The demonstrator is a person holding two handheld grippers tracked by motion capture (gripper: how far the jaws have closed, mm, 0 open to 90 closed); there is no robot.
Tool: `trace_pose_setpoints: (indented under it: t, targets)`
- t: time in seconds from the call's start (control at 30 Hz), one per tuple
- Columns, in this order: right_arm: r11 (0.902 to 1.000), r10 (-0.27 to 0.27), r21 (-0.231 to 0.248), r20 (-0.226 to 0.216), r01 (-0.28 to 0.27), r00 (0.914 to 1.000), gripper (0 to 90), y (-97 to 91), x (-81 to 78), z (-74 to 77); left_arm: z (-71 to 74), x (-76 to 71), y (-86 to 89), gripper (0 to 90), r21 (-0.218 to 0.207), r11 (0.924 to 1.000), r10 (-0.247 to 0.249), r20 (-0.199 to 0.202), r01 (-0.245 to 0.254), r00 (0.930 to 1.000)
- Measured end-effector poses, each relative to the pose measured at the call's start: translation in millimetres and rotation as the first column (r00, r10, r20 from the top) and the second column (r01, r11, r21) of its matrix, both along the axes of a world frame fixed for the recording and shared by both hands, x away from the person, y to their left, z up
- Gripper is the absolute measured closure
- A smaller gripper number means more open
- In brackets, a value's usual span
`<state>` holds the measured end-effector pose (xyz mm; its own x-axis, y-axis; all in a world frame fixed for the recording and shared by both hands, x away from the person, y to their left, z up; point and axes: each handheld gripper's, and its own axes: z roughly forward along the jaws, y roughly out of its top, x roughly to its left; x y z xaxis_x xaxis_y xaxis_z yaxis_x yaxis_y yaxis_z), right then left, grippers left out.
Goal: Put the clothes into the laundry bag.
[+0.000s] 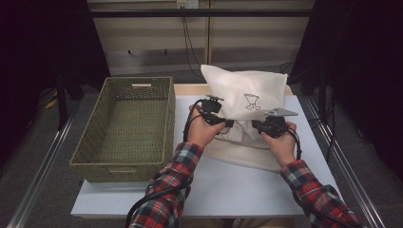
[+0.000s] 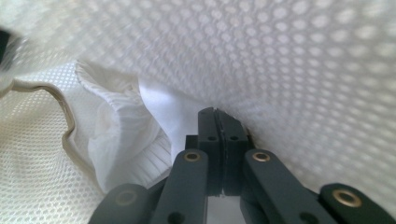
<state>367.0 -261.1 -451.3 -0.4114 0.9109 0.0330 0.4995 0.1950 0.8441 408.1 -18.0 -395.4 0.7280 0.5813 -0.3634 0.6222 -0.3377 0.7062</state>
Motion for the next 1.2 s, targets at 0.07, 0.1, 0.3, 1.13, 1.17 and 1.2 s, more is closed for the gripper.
trace_pose_setpoints:
  t: [0.07,0.1,0.3,1.13,1.17,1.2]
  targets:
    - [0.9999,0.005,0.014,-0.002,-0.005,1.0000,90.0,-2.5,-3.0,2.3,1.2,0.4,0.8,67.9,-0.006,0.9999,0.015,0.055,-0.014,0.9984]
    - [0.9999,0.002,0.013,-0.001,-0.002,1.0000,90.0,-3.5,-4.8,3.9,2.9,0.6,1.2,64.5,0.000,0.9999,0.011,0.070,-0.011,0.9975]
    - [0.9999,0.011,0.010,-0.015,-0.011,0.9998,90.0,-7.6,-10.9,3.0,9.6,1.3,-1.3,44.5,0.011,0.9999,0.005,0.160,-0.007,0.9870]
    - [0.9999,-0.008,0.014,-0.095,0.009,0.9954,90.0,-19.2,-14.0,-15.8,14.4,-3.6,-22.5,87.4,-0.006,0.9991,-0.042,0.074,0.043,0.9963]
    - [1.0000,-0.006,0.006,-0.088,0.006,0.9961,90.0,-18.9,-12.1,-17.9,13.6,-3.4,-22.8,87.3,-0.019,0.9990,-0.039,0.071,0.040,0.9967]
    - [0.9999,-0.017,0.002,-0.081,0.017,0.9966,90.0,-18.3,-10.0,-20.1,13.1,-3.4,-22.9,87.4,-0.016,0.9990,-0.042,0.068,0.043,0.9968]
